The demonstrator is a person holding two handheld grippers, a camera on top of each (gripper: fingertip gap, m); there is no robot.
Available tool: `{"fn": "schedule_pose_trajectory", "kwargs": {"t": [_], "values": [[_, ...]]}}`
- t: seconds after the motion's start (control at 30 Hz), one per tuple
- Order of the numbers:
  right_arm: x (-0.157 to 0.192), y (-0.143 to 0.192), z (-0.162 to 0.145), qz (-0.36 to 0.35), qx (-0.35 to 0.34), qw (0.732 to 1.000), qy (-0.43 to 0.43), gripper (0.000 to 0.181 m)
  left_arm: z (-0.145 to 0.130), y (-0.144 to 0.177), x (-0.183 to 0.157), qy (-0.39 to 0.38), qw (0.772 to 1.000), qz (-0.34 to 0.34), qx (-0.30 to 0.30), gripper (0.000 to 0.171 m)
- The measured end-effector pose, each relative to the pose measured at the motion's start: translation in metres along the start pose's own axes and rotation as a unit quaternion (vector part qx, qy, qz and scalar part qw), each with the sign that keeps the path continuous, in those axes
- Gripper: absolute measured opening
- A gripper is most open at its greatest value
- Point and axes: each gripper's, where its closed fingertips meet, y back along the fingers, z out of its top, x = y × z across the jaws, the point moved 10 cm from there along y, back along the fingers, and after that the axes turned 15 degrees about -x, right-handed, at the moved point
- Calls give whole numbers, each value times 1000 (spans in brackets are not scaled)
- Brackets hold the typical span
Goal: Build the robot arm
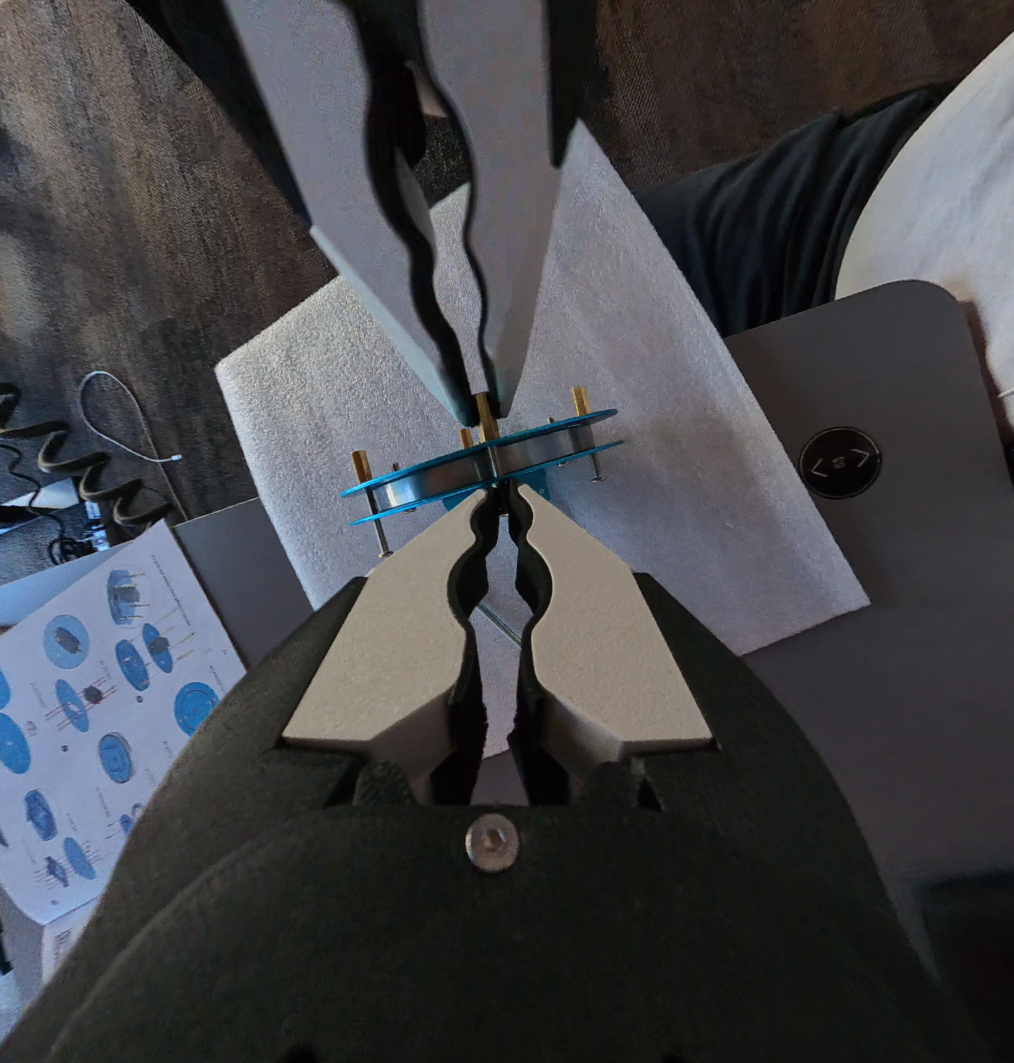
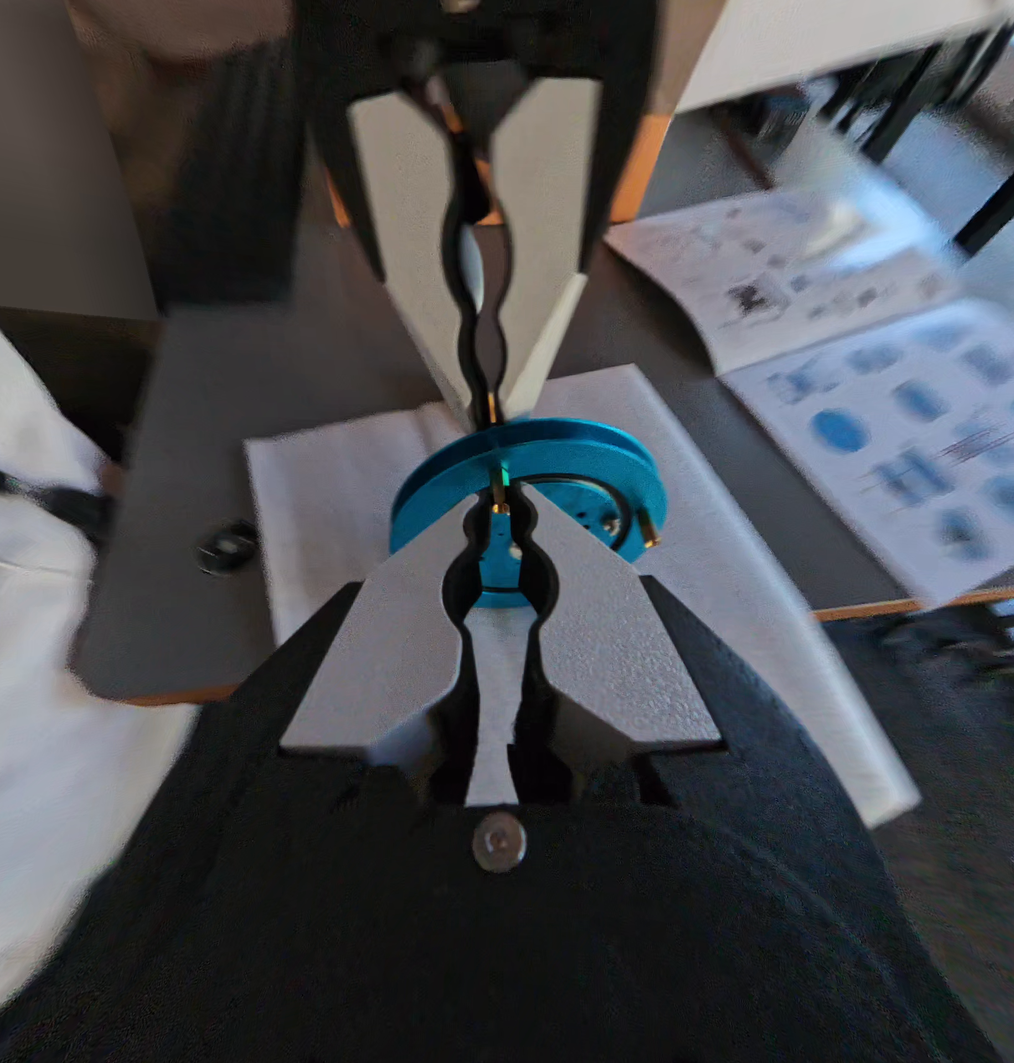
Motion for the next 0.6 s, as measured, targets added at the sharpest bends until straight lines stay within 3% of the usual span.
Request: {"fn": "schedule_pose_trajectory", "kwargs": {"t": [0.07, 0.17, 0.37, 0.43, 0.53, 0.6], "values": [[-12, 1, -5, 30, -9, 986, -165, 4, 2, -1, -3, -17, 1000, 6, 5, 1], [-26, 1, -16, 76, -7, 919, -387, 4, 5, -3, -5, -30, 999, 5, 12, 1], [-35, 1, -38, 134, -48, 817, -558, 6, 9, -6, -10, -73, 996, 36, 34, 1], [-32, 0, -38, 146, -58, 833, -530, 6, 9, -6, -11, -66, 997, 34, 34, 1], [-24, 3, -27, 120, -66, 926, -352, 9, 7, -4, -12, -57, 998, 25, 28, 1], [-16, 7, -14, 83, -91, 970, -212, 12, 6, -3, -11, -54, 998, 22, 26, 1]]}}
